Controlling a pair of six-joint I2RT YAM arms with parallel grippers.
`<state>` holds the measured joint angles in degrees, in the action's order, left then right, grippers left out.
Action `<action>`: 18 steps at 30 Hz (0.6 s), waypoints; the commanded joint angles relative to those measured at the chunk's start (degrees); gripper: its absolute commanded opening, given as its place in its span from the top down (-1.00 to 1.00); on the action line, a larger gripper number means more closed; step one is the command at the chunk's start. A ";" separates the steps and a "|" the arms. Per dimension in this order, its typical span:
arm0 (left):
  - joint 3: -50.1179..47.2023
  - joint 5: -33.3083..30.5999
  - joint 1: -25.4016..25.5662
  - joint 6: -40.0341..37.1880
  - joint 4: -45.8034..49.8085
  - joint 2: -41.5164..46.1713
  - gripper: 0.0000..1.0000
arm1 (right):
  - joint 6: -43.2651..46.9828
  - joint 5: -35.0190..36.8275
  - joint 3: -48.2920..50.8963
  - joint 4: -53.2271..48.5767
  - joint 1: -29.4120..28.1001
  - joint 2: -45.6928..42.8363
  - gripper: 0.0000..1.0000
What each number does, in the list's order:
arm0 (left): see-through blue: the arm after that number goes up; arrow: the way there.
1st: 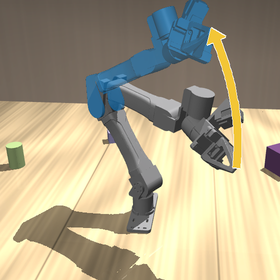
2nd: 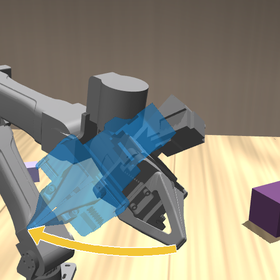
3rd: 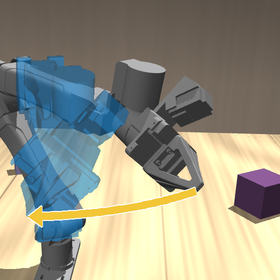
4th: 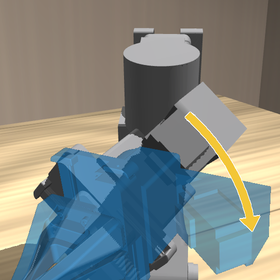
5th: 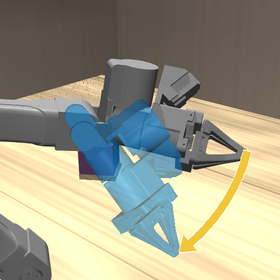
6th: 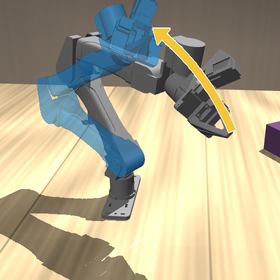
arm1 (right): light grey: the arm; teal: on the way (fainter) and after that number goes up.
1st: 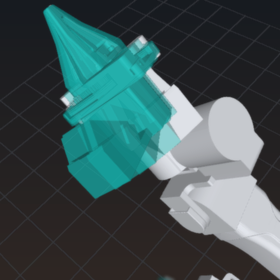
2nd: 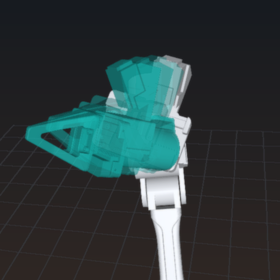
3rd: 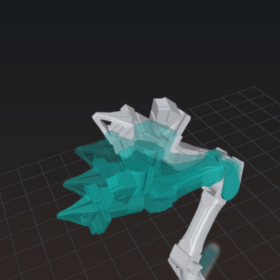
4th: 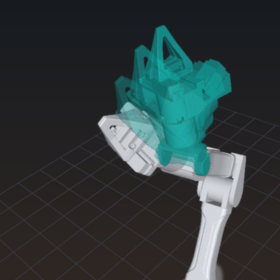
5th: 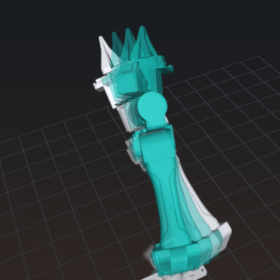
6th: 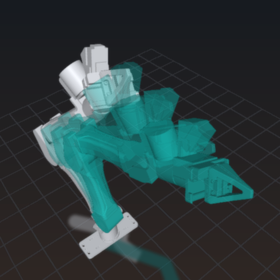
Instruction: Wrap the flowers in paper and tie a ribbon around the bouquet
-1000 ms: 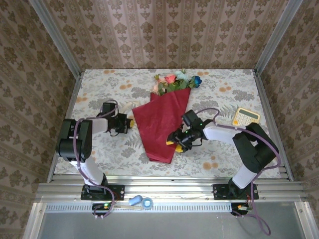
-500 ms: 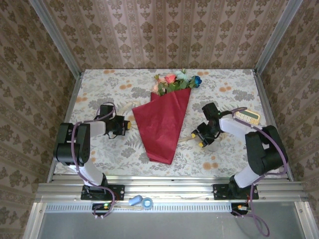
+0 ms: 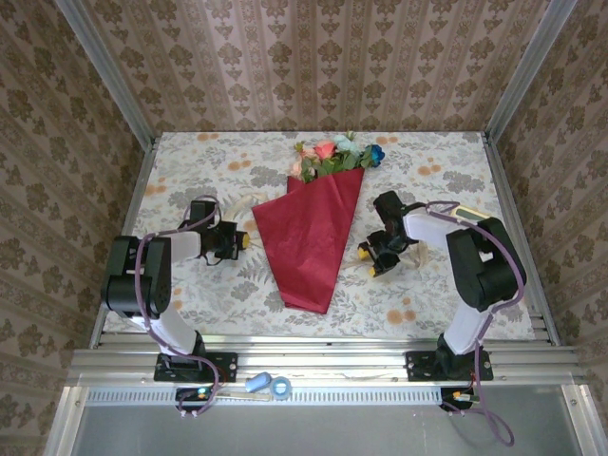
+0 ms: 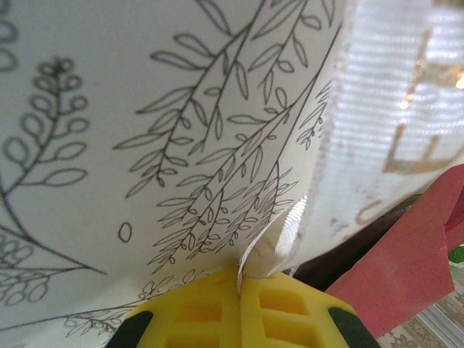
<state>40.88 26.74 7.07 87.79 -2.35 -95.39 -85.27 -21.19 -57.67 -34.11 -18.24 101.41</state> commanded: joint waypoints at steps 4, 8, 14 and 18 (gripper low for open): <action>-1.26 0.43 -0.33 -0.67 2.24 2.39 1.00 | -1.83 2.22 -3.49 7.16 0.56 5.10 0.52; -1.16 0.93 -0.20 -0.64 2.18 2.58 1.00 | 0.36 3.35 -7.80 4.30 1.28 4.57 0.45; -1.61 0.72 -0.22 -0.01 1.69 3.28 1.00 | 0.20 4.33 -8.32 2.21 1.20 5.05 0.79; -1.53 1.09 -0.22 0.02 1.44 3.35 1.00 | -2.19 4.35 -6.67 5.84 1.67 5.85 1.00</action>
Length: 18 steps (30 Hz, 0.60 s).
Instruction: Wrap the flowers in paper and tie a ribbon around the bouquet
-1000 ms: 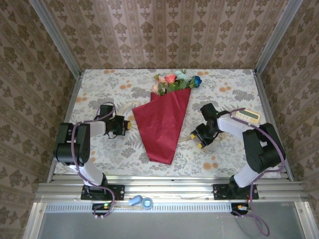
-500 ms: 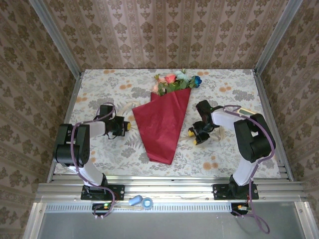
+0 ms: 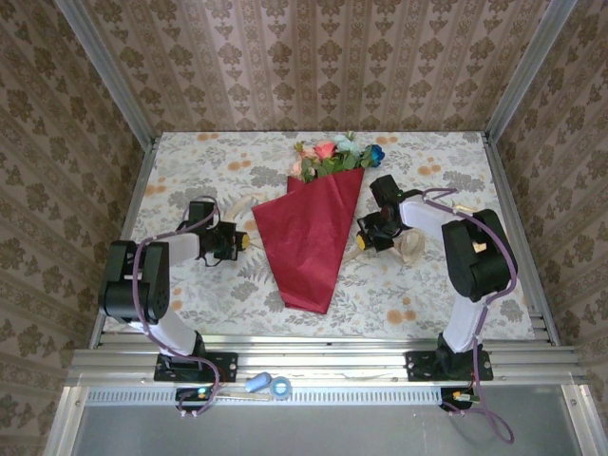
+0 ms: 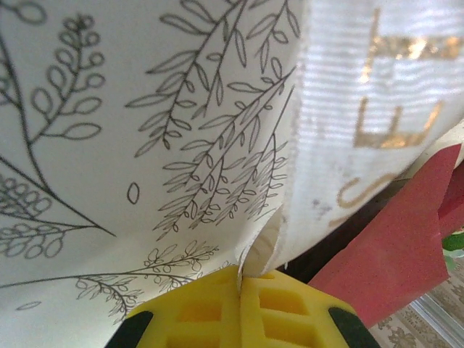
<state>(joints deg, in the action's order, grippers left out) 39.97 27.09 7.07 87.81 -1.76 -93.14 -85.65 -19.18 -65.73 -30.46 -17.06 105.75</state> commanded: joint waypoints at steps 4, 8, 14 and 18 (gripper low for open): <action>-0.43 0.85 -0.22 -0.35 1.61 1.13 1.00 | 0.62 4.80 -2.06 -0.04 1.46 1.27 1.00; 0.17 1.33 -0.22 -1.17 1.85 0.64 1.00 | 1.98 4.02 -4.05 -1.00 3.64 2.23 1.00; 1.57 1.02 -0.20 -2.81 4.74 0.93 1.00 | 3.44 6.41 -6.35 -9.80 2.90 -0.52 0.16; 1.34 0.82 -0.06 -2.94 5.20 1.27 1.00 | -0.59 5.80 -3.05 -8.51 2.21 -1.52 0.05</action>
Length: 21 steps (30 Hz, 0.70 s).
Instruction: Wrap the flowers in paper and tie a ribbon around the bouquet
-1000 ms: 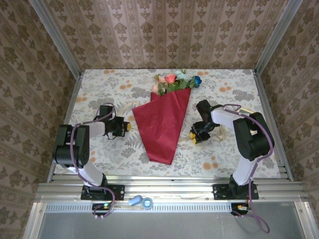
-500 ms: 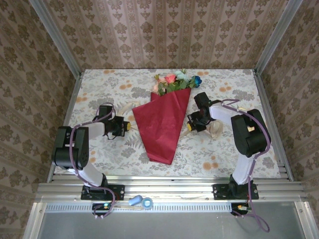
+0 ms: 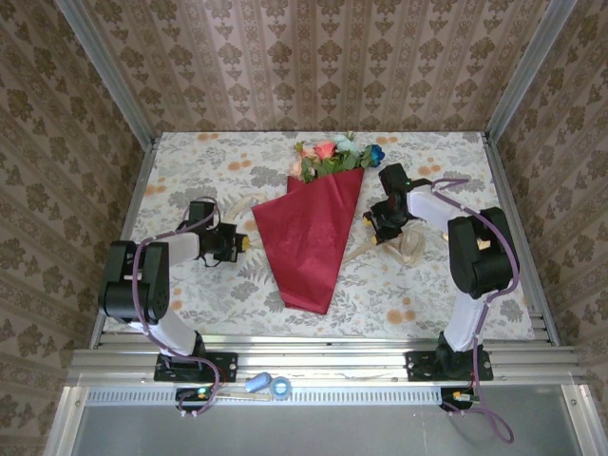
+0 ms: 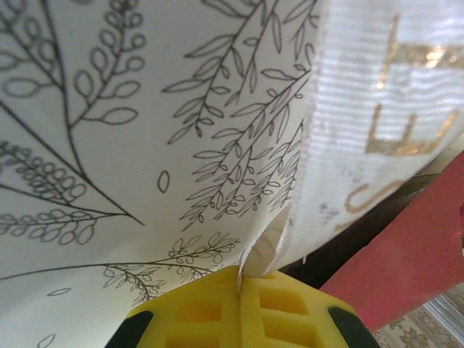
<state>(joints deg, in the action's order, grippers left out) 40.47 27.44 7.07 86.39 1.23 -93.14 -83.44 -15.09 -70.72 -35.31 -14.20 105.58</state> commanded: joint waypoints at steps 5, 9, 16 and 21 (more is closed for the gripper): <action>0.99 0.33 -0.04 -2.01 2.85 1.29 1.00 | -3.51 1.97 -1.34 -5.37 -0.59 3.62 0.02; 1.27 0.51 -0.05 -2.01 2.66 1.03 1.00 | -4.48 2.44 -2.62 -5.16 -0.22 6.47 0.11; 1.53 0.83 -0.13 -1.75 1.91 0.71 1.00 | -5.26 2.67 -3.01 -3.48 0.61 8.94 1.00; 4.28 1.65 -0.90 -3.08 2.45 -2.11 1.00 | -3.92 4.48 -7.01 -0.97 2.69 9.40 1.00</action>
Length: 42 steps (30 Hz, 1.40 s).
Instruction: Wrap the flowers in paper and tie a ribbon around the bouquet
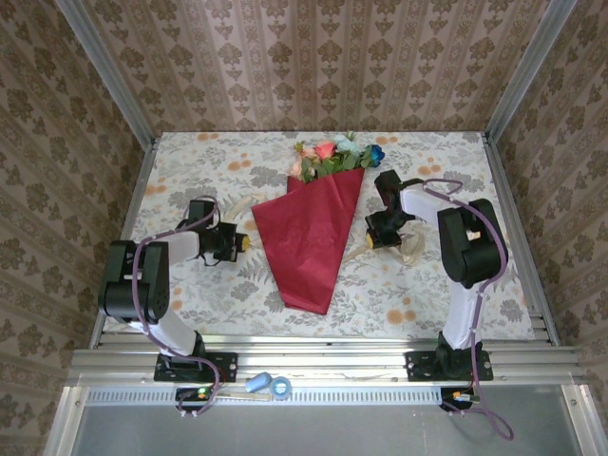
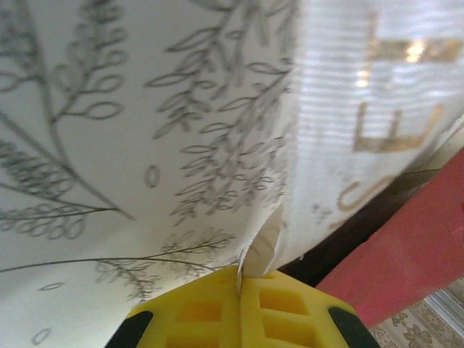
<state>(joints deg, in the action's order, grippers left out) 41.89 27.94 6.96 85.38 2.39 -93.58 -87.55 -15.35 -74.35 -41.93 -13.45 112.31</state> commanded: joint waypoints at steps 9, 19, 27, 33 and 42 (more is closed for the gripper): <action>8.86 3.75 0.11 -3.68 2.19 -7.14 1.00 | 2.92 4.28 -12.19 5.08 6.04 4.93 1.00; 5.94 -3.79 0.85 -6.22 18.52 6.04 0.08 | 2.82 2.54 -1.78 5.83 4.25 -2.06 1.00; 17.92 -11.48 -4.98 -21.51 34.47 12.56 -0.06 | 6.75 3.02 1.13 5.58 4.55 -3.85 0.64; 38.03 -9.31 -5.31 -33.27 42.45 -6.45 -0.10 | 11.13 4.88 -1.96 1.63 4.49 -4.40 0.14; 62.20 -11.69 4.71 -29.46 44.76 -28.44 -0.10 | 16.49 6.70 -0.43 -1.21 3.82 -11.00 0.12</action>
<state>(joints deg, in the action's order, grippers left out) 96.53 17.89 8.29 58.15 41.28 -117.05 -74.04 -11.20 -74.96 -39.70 -9.28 105.06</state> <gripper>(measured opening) 0.554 0.441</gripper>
